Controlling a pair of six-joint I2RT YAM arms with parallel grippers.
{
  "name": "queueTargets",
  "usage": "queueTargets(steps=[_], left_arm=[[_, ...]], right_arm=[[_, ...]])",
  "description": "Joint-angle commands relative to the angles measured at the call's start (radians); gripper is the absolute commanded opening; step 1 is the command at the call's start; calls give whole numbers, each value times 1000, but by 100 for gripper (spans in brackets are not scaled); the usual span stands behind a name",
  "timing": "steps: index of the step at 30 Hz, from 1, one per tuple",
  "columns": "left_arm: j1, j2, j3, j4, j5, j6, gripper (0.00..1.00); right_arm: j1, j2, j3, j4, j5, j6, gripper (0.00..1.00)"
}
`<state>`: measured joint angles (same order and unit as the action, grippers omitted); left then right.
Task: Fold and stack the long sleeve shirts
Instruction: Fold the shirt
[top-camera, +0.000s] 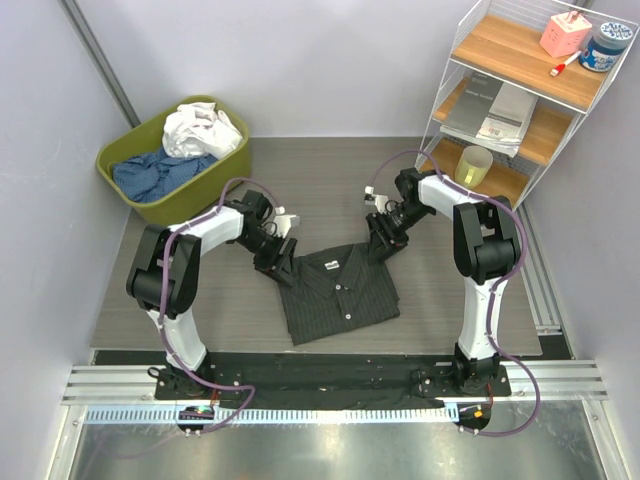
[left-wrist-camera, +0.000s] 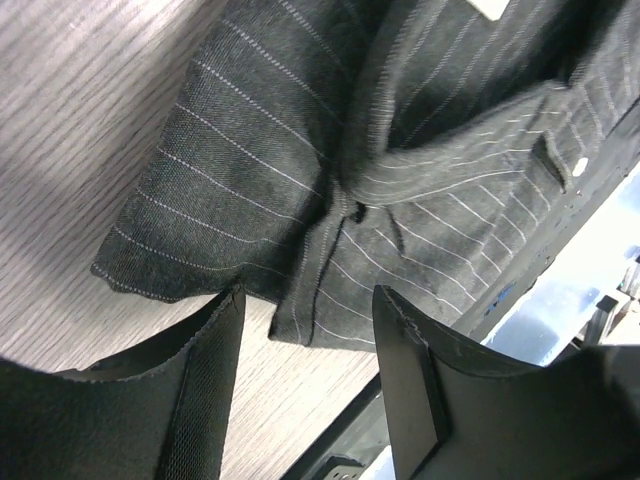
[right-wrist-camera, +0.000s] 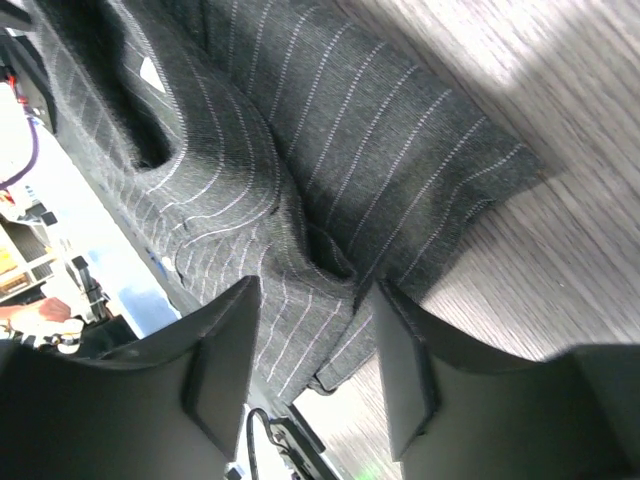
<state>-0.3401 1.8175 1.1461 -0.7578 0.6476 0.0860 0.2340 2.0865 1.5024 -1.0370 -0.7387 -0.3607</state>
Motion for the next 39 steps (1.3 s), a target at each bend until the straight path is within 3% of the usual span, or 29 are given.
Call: queueTargets(steps=[1,5,8,11,12,15,25,39], left_arm=[[3,19,29,-21,24,23,53],[-7,19,23,-23,58,27,45],[-8,9,21,-23,75,21,33],[-7,-20,23,-31,107,18,17],[-8,-27,27,-35,121,17,9],[-11,-60,37,-64,136,15,0],[-17,-159,49,-63,184,1,0],[16,-18,20,60,27,-41,0]], right_arm=[[7,-5,32,-9,-50,-18,51],[5,1,30,-20,-77,-21,47],[7,4,25,-20,-85,-18,36],[4,-20,15,-21,-82,-18,11],[1,-29,12,-23,-77,-18,6],[-25,-74,-1,-28,-71,-11,1],[-82,-140,16,-109,-41,-60,1],[-81,23,79,21,-24,-15,1]])
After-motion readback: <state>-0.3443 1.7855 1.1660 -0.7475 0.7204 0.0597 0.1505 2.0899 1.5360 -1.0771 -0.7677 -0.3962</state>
